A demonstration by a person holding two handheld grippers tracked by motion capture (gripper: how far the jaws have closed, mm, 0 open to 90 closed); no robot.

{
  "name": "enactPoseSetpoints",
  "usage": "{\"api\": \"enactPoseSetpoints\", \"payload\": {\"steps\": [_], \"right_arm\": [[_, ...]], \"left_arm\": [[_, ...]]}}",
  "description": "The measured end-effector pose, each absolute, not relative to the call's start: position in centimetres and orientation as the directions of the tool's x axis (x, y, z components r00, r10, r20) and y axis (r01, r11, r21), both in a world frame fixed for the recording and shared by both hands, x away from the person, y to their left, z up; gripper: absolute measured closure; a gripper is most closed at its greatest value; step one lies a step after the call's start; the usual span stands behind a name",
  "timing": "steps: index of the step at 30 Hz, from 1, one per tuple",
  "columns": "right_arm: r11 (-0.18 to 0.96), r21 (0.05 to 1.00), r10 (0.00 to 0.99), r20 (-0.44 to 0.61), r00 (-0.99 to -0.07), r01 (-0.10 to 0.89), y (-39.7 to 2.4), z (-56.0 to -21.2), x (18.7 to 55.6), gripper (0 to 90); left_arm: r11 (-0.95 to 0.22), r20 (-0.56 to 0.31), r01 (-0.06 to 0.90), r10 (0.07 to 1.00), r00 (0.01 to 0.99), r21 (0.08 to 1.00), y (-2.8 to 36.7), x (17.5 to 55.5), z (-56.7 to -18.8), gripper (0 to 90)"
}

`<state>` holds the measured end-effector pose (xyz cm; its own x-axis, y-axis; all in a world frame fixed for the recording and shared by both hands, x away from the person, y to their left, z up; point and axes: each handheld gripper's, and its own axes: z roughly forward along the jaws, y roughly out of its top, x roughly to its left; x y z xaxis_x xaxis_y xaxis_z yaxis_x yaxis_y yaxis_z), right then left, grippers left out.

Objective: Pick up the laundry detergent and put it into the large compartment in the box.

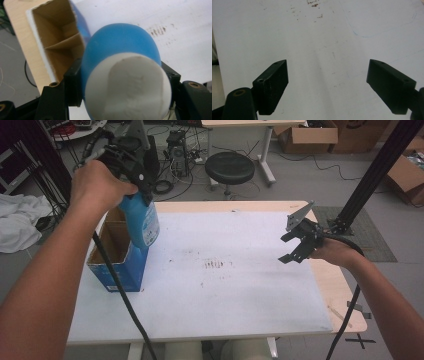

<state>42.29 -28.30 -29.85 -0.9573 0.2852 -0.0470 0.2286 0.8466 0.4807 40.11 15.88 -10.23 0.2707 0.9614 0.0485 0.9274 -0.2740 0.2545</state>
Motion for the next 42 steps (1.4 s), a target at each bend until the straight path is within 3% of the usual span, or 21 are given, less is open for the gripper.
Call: {"api": "enactPoseSetpoints", "payload": {"steps": [21,42], "right_arm": [[0.847,0.474,0.292,-0.032,-0.956,0.242,-28.3,-30.4,42.8,17.2],[0.846,0.468,0.299,-0.022,-0.954,0.255,-28.5,-30.7,42.9,17.2]], "left_arm": [[-0.098,0.072,0.954,0.994,0.081,0.283,22.3,40.8,-10.7,38.1],[-0.070,0.086,0.962,0.995,0.049,0.263,24.0,41.8,-19.1,38.2]]}}
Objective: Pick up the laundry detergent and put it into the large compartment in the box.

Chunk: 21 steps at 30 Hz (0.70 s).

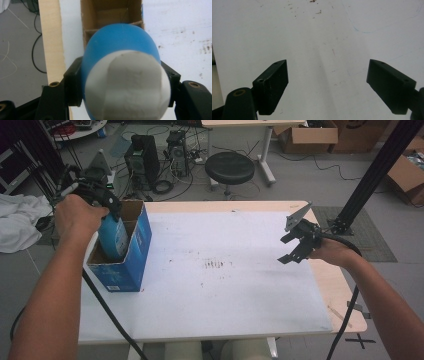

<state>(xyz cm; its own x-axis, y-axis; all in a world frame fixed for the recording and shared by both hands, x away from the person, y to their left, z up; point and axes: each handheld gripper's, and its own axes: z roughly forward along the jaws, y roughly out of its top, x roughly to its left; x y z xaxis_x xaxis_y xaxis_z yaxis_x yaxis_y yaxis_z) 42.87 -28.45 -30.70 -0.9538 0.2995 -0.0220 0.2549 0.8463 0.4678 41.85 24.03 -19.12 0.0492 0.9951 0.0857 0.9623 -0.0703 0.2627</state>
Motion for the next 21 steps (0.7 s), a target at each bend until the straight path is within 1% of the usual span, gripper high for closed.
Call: {"api": "enactPoseSetpoints", "payload": {"steps": [12,14,21], "right_arm": [[0.850,0.457,0.306,-0.021,-0.952,0.263,-28.3,-30.9,42.9,17.2],[0.850,0.458,0.301,-0.021,-0.954,0.258,-28.3,-30.9,42.9,17.2],[0.850,0.453,0.308,-0.015,-0.951,0.268,-28.2,-31.0,43.0,17.2]], "left_arm": [[-0.071,0.079,0.968,0.995,0.054,0.241,24.5,41.8,-24.7,38.2],[-0.071,0.071,0.971,0.996,0.056,0.227,24.6,41.8,-25.6,38.2],[-0.078,0.065,0.972,0.996,0.065,0.224,24.9,41.8,-27.3,38.2]]}}
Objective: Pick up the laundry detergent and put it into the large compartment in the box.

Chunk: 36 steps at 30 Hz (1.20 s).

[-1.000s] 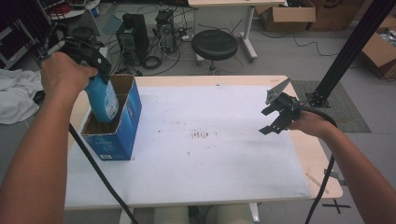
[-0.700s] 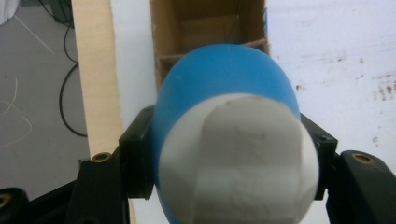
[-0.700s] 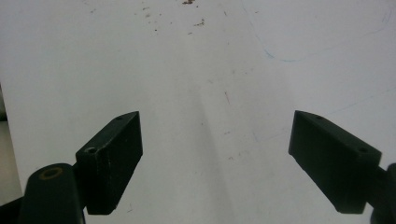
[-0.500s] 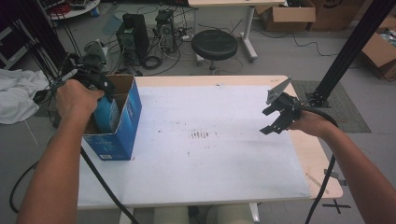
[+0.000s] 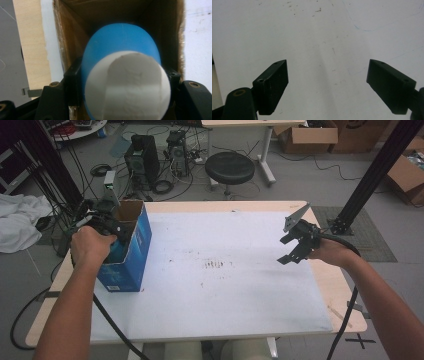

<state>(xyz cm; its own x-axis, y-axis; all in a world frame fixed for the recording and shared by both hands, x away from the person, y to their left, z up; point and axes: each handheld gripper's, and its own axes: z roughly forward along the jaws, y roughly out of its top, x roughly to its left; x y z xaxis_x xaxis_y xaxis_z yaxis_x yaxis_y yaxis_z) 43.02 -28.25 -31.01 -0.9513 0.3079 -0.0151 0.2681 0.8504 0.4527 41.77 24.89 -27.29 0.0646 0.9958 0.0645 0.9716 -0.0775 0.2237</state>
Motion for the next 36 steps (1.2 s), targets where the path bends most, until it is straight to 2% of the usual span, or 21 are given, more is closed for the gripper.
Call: {"api": "enactPoseSetpoints", "payload": {"steps": [9,24,29,36], "right_arm": [[0.853,0.448,0.306,-0.011,-0.952,0.269,-28.1,-31.3,43.0,17.2],[0.853,0.445,0.306,-0.006,-0.952,0.272,-28.1,-31.5,43.0,17.5],[0.855,0.442,0.303,-0.002,-0.953,0.271,-28.1,-31.5,43.0,17.6],[0.857,0.441,0.299,-0.001,-0.954,0.268,-27.9,-31.6,43.0,17.6]], "left_arm": [[-0.083,0.063,0.973,0.995,0.071,0.215,24.9,41.8,-28.7,38.1],[-0.070,0.049,0.975,0.997,0.061,0.212,25.1,42.0,-28.8,37.6],[-0.053,0.020,0.974,0.999,0.050,0.220,25.5,42.0,-28.7,33.9],[-0.056,0.024,0.972,0.998,0.052,0.228,25.4,41.9,-28.6,32.2]]}}
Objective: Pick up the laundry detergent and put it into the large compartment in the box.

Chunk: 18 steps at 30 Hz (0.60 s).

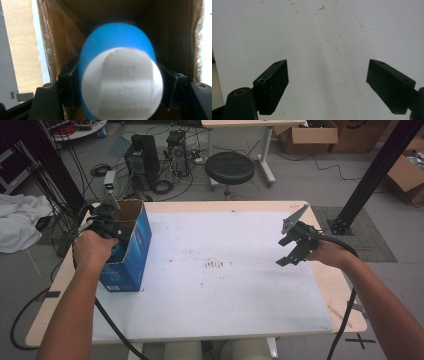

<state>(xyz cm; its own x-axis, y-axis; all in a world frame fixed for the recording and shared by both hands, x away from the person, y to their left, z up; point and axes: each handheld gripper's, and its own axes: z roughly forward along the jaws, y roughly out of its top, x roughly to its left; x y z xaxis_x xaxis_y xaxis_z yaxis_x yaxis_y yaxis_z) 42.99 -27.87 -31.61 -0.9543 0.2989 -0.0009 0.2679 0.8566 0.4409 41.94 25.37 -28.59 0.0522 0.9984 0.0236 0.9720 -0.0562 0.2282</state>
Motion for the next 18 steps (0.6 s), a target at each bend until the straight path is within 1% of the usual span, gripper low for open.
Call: {"api": "enactPoseSetpoints", "payload": {"steps": [7,18], "right_arm": [[0.856,0.442,0.299,-0.003,-0.954,0.267,-27.9,-31.4,42.9,17.6],[0.856,0.447,0.294,-0.004,-0.956,0.262,-27.8,-31.2,42.7,17.5]], "left_arm": [[-0.060,0.021,0.971,0.998,0.057,0.232,25.3,41.9,-27.9,29.3],[-0.066,0.025,0.964,0.998,0.062,0.258,25.0,41.9,-25.6,28.7]]}}
